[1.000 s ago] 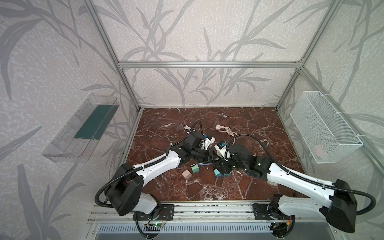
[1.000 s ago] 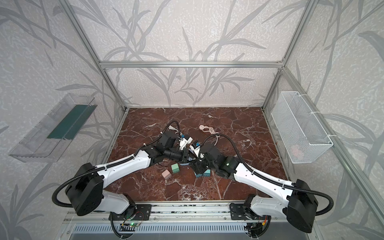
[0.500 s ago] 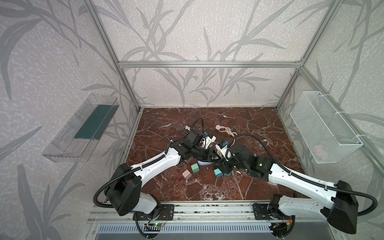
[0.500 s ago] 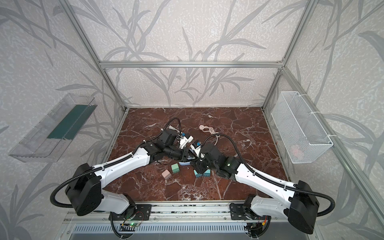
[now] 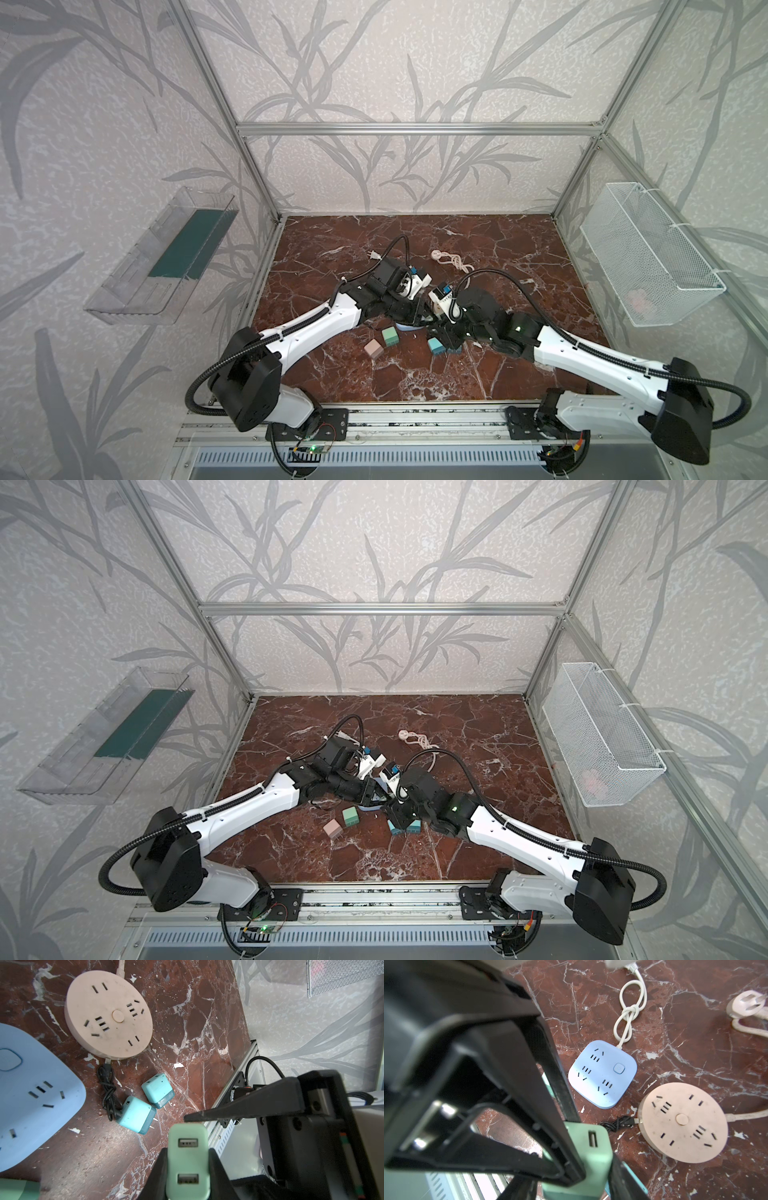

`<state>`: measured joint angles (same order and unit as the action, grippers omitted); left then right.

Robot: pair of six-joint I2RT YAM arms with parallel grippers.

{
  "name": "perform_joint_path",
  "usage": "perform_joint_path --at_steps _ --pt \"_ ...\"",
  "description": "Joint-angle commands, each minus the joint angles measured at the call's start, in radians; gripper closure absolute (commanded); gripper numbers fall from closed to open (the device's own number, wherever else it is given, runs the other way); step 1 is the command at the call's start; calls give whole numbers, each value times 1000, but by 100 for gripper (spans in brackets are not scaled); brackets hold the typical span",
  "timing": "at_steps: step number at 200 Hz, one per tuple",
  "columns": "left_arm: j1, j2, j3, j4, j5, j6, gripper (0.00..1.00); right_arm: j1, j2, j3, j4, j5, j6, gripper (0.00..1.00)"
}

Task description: Insert the plug

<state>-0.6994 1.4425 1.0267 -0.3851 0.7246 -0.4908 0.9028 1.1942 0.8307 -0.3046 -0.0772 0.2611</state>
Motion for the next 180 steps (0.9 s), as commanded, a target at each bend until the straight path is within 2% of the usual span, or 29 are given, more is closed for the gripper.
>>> perform_joint_path --at_steps 1,31,60,78,82,94,119,147,162,180 --pt "-6 -17 35 -82 5 54 100 0 18 51 30 -4 20 52" --pt "-7 -13 42 -80 2 55 100 -1 31 50 57 -28 38 59" --pt "-7 -6 56 -67 -1 52 100 -1 47 54 75 -42 54 70" --pt "-6 5 75 -78 -25 60 100 -1 56 57 89 -52 65 84" --pt "-6 7 78 -79 -33 61 95 -1 58 59 91 -55 67 88" --pt "-2 10 92 -85 -71 65 66 -2 67 64 96 -56 76 100" --pt "20 7 117 -62 -178 46 37 -16 93 70 108 -59 109 100" --pt "86 -50 79 8 -349 -35 35 -60 114 78 107 -36 189 100" --pt "129 -111 -7 93 -438 -122 36 -96 110 71 127 -26 254 100" --pt "139 -207 -148 242 -539 -221 38 -135 116 77 150 -15 353 100"
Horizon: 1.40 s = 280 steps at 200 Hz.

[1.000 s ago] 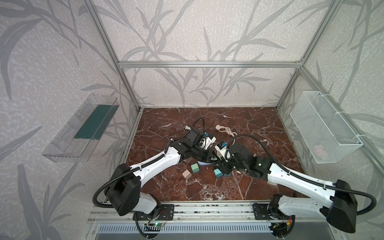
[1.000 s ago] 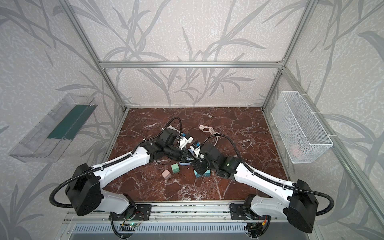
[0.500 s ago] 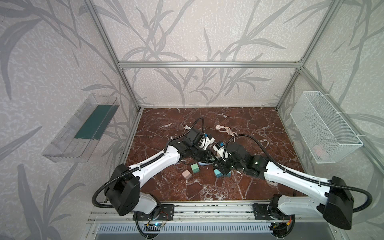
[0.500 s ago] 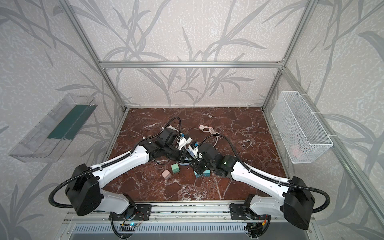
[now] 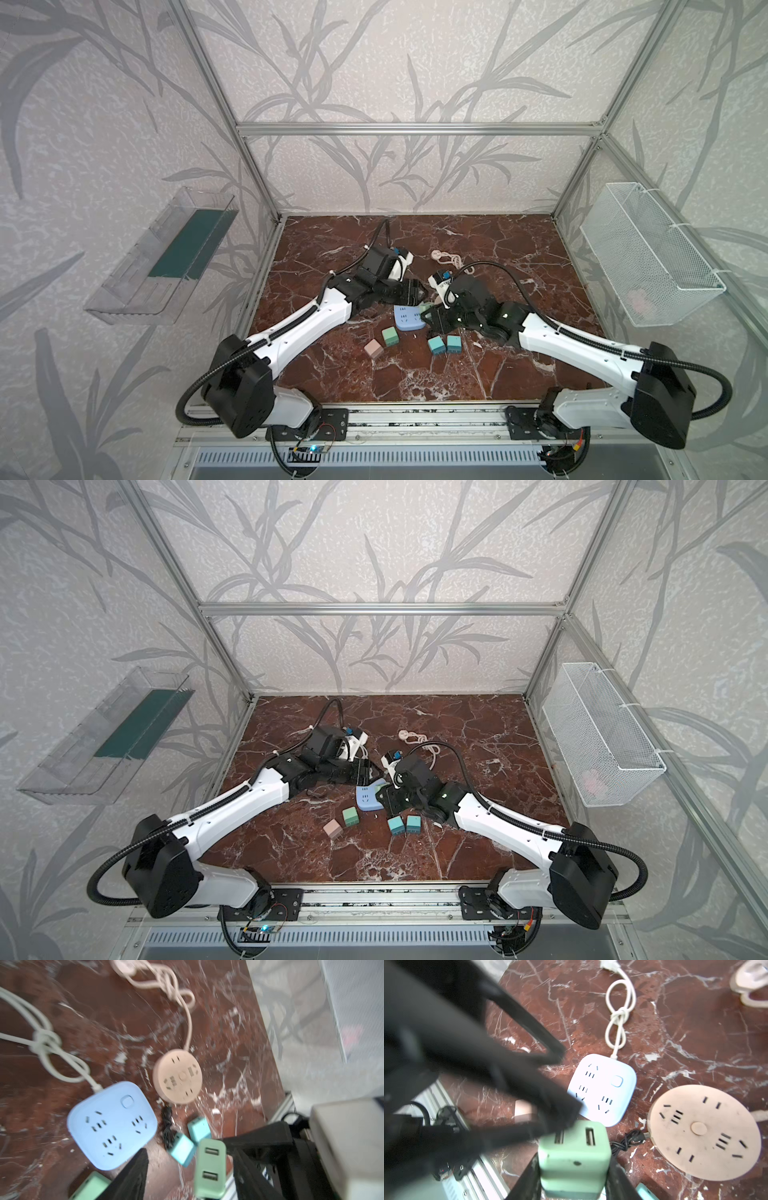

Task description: Insert the plug

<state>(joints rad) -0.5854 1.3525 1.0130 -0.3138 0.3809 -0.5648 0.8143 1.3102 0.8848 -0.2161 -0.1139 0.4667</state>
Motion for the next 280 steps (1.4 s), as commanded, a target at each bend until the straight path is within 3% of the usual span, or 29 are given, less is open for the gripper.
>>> perform_joint_path --at_steps 1,43,104,150,226,280 --pt "25 -120 -141 177 -199 -152 38 -47 1 26 60 24 153 100" --pt "7 -219 -353 469 -258 -280 41 -49 42 145 -13 121 357 100" --pt "-35 -210 -418 694 -277 -288 45 -46 65 197 -72 174 574 100" --pt "-59 -195 -442 849 -207 -261 49 -46 86 172 -12 134 661 100" --pt "-99 -176 -471 911 -205 -208 53 -47 133 168 46 57 849 100" --pt "-110 -184 -498 908 -223 -199 54 -50 119 142 105 37 888 100"
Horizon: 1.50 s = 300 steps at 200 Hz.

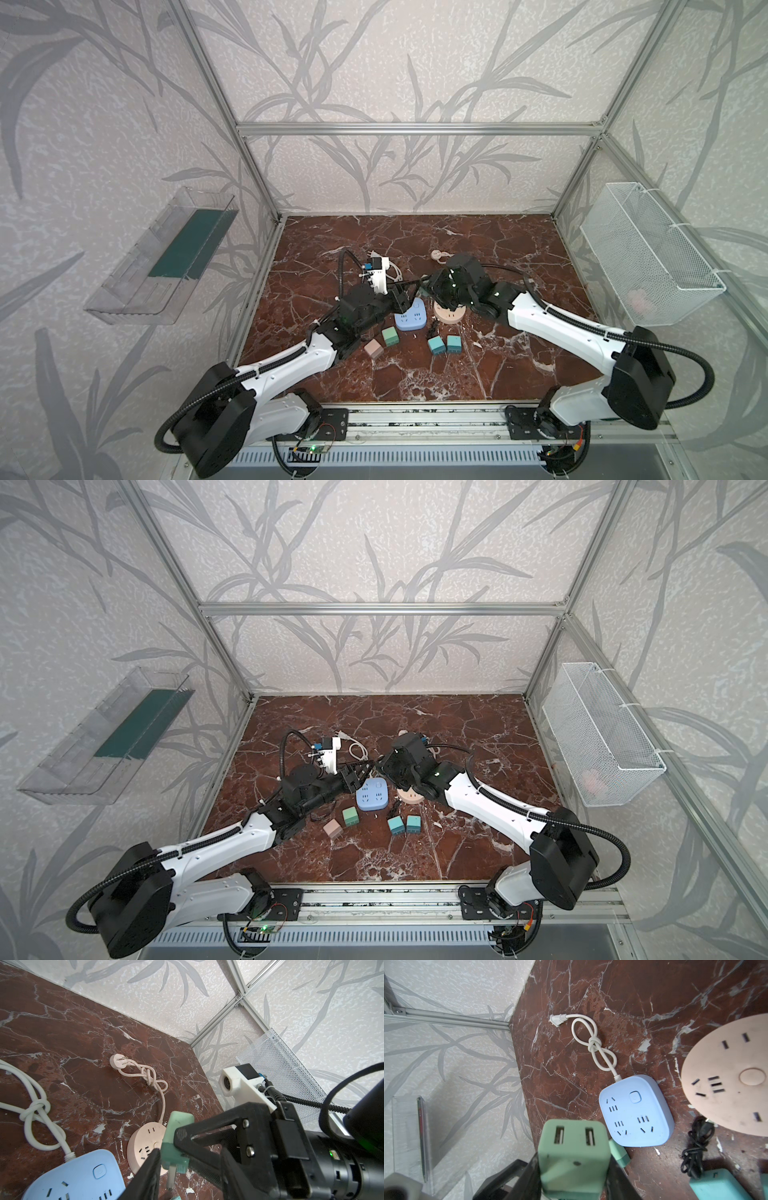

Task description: Insert the plug

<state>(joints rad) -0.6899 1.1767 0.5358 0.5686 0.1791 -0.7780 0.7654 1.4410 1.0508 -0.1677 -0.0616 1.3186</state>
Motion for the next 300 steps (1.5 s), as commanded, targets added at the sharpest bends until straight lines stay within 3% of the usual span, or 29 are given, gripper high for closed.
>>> perform_joint_path --at_steps 1,140,221,257,300 --pt "-5 -8 -22 24 -23 14 54 -1 -11 -23 58 -15 36 100" --pt "-27 81 19 11 -12 41 56 15 -49 -39 140 -81 27 100" --pt "-28 57 29 -14 -31 69 59 20 -57 -65 159 -119 8 100" --pt "-29 56 30 -13 -28 69 65 23 -61 -75 170 -140 4 100" --pt "-28 45 32 -16 -18 81 80 23 -76 -98 174 -156 -1 100"
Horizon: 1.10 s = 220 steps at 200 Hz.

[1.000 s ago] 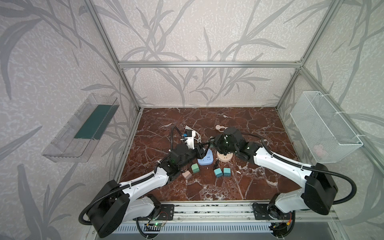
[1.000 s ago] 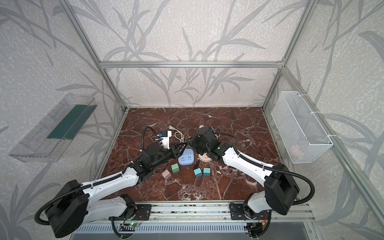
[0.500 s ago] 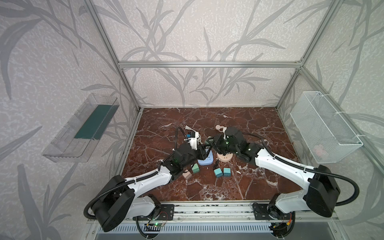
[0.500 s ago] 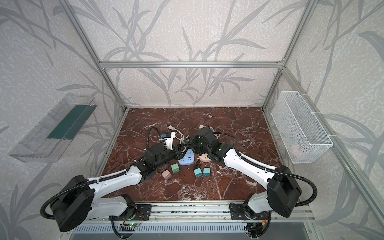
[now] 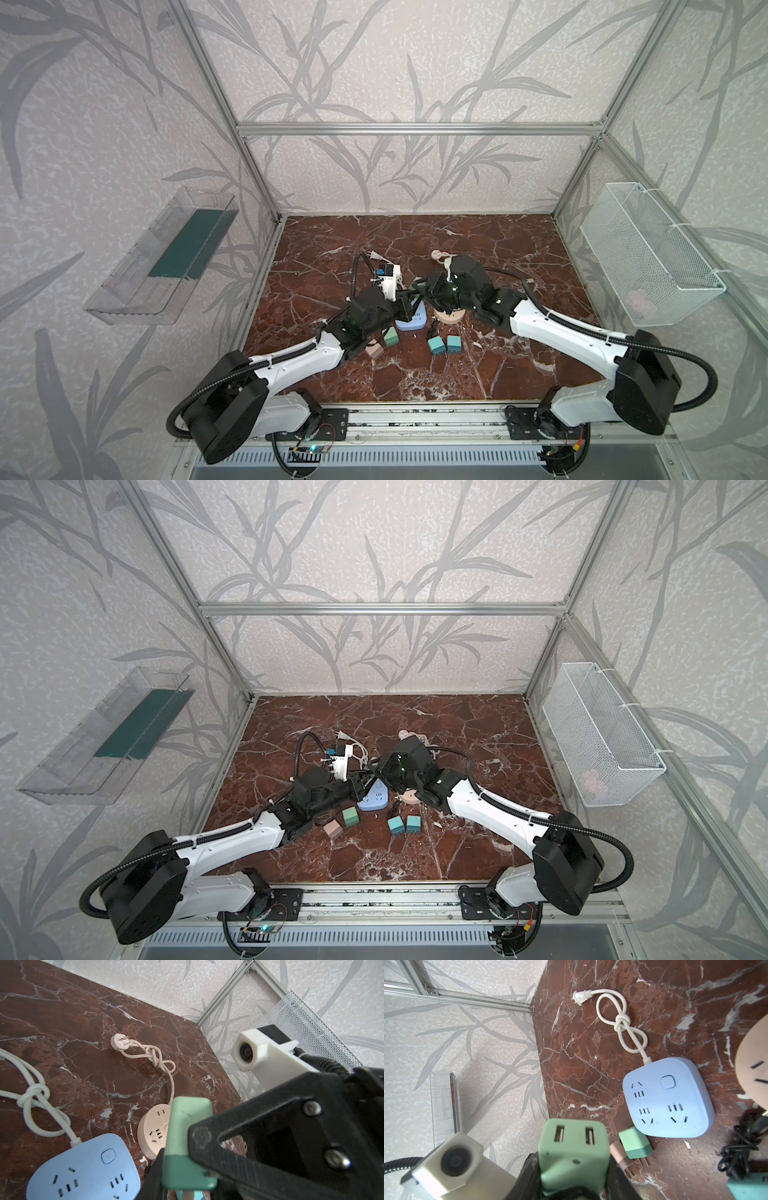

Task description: Insert the plug

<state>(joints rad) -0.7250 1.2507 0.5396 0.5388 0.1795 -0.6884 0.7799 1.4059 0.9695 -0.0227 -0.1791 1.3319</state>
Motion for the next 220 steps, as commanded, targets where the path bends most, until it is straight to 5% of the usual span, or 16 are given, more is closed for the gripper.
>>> perform_joint_path --at_steps 1,29,55,70,84,98,167,220 --pt "7 -29 28 13 -19 -8 81 9 -41 -17 30 -39 -15 100" --pt "7 -32 33 4 -22 8 100 9 -38 -38 65 -70 -10 100" --pt "7 -32 24 31 -8 42 100 9 -24 -51 110 -107 -10 100" --pt "10 -37 23 36 10 89 100 0 -15 -56 128 -137 -7 76" --pt "19 -41 32 26 51 139 100 -24 -13 -71 159 -182 2 42" --pt "44 -46 47 4 107 181 100 -65 -22 -101 204 -236 22 30" --pt "156 5 129 -75 471 345 100 -340 -71 -277 416 -598 146 33" --pt "149 55 215 -276 563 487 100 -425 -112 -301 343 -755 152 33"
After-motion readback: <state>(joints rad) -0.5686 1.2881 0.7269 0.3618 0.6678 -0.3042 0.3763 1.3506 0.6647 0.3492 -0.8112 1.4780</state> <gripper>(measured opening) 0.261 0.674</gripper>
